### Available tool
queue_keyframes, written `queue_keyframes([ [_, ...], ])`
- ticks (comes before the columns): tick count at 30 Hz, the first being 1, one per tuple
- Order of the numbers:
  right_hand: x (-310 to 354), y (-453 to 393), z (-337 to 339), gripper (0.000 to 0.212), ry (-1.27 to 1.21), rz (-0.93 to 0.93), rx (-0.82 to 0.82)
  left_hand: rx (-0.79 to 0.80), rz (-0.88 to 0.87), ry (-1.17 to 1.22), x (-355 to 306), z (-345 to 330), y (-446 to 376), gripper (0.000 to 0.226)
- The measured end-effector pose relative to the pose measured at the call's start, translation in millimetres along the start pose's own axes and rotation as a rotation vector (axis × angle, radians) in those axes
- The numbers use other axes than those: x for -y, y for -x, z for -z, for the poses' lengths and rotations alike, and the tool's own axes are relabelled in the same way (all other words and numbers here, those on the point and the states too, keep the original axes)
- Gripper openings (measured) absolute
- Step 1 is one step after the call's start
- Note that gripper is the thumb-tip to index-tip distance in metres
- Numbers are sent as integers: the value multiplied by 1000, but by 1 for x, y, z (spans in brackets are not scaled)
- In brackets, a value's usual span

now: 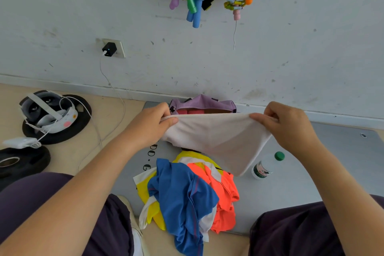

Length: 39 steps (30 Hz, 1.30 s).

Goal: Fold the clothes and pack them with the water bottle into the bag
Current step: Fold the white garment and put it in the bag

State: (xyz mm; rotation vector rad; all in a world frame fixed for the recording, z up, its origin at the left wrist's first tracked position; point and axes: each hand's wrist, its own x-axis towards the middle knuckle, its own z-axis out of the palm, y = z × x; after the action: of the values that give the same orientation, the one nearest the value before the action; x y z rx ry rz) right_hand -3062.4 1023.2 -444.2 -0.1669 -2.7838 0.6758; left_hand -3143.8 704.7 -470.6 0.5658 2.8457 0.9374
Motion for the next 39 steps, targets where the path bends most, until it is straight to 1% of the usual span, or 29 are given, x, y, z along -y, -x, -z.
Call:
queue_keyframes([
  [2, 1, -2, 3, 41, -164, -83, -22, -28, 19, 111, -2, 4, 0, 27],
  [5, 1, -5, 12, 44, -509, -280, -26, -95, 64, 315, -5, 14, -4, 30],
  [6, 0, -5, 14, 44, -548, -314, -36, -94, 74, 323, -4, 16, -4, 29],
  [8, -1, -5, 14, 36, -526, -335, -18, -61, 93, 261, -2, 15, -4, 22],
  [10, 1, -2, 10, 22, -489, -318, 75, -44, 115, 176, -1, 8, -3, 16],
  [12, 7, 3, 8, 8, -477, -263, 199, -49, 118, 150, -3, 3, -2, 16],
  [14, 15, 8, 7, 14, -517, -184, 317, -20, 91, 162, -8, -1, -1, 17],
  [16, 26, 14, 5, 19, -593, -131, 424, 43, 53, 193, -16, -3, 3, 16],
  [18, 35, 19, -1, 17, -630, -89, 498, 92, 18, 253, -27, -7, 8, 17],
  [20, 43, 23, -7, 11, -634, -57, 566, 74, 16, 369, -38, -13, 12, 13],
  [22, 50, 27, -11, 15, -667, -38, 633, 28, 59, 523, -48, -16, 14, 6],
  [23, 53, 29, -12, 19, -685, -21, 648, 18, 81, 592, -53, -16, 15, 6],
  [25, 59, 32, -13, 19, -679, 27, 623, 45, 114, 704, -59, -15, 16, 11],
  [27, 64, 34, -14, 14, -643, 53, 540, 99, 137, 782, -62, -15, 17, 13],
  [31, 71, 38, -15, 7, -540, 134, 306, 172, 144, 890, -69, -18, 23, 15],
  [35, 73, 36, -14, 4, -373, 249, 49, 198, 159, 923, -77, -20, 27, 15],
  [37, 75, 36, -14, 5, -331, 316, -16, 217, 166, 939, -78, -19, 28, 16],
  [39, 77, 38, -13, 5, -326, 349, -38, 229, 170, 957, -80, -19, 29, 18],
])
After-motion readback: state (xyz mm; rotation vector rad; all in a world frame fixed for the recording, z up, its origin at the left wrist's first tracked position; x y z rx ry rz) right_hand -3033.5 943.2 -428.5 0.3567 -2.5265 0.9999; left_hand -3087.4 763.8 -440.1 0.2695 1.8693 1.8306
